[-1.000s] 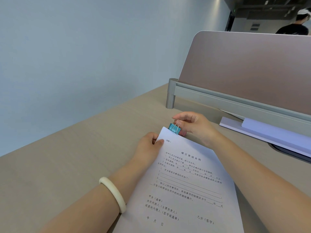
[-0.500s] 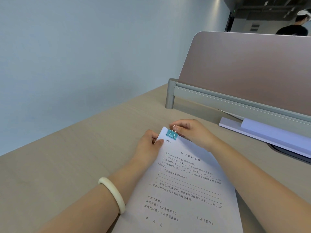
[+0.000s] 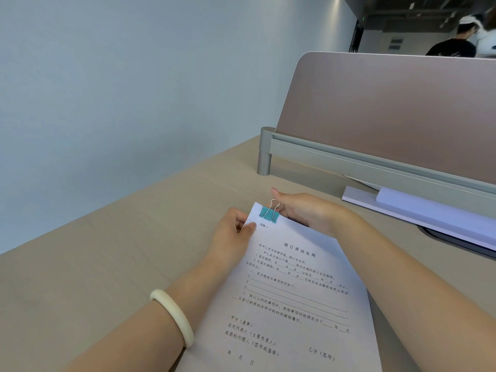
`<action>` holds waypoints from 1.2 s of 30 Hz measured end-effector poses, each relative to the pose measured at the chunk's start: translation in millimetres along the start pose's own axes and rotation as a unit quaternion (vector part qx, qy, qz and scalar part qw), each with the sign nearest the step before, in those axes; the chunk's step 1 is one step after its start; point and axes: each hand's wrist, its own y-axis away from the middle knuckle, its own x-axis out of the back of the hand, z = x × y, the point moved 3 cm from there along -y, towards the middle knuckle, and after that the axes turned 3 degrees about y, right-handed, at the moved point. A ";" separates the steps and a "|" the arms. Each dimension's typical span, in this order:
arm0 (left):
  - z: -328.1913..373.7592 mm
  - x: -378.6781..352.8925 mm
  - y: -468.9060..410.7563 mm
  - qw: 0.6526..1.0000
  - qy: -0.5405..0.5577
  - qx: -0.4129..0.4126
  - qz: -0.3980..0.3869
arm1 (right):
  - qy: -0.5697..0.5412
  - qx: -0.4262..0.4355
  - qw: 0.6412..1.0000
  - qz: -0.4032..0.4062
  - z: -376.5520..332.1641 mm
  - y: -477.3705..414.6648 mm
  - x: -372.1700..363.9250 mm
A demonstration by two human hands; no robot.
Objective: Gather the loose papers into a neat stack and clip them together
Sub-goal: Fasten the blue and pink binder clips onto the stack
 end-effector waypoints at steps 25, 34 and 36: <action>-6.5 38.6 -8.4 0.991 -0.099 0.059 0.074 | 0.174 0.104 0.972 0.120 53.3 36.8 29.8; 51.2 -0.5 -5.0 0.880 -0.424 -0.213 -0.025 | 0.172 0.141 0.964 0.145 42.3 29.4 8.8; 45.0 -29.3 -10.6 0.830 -0.507 -0.206 -0.111 | 0.175 0.144 0.962 0.151 41.1 26.8 4.7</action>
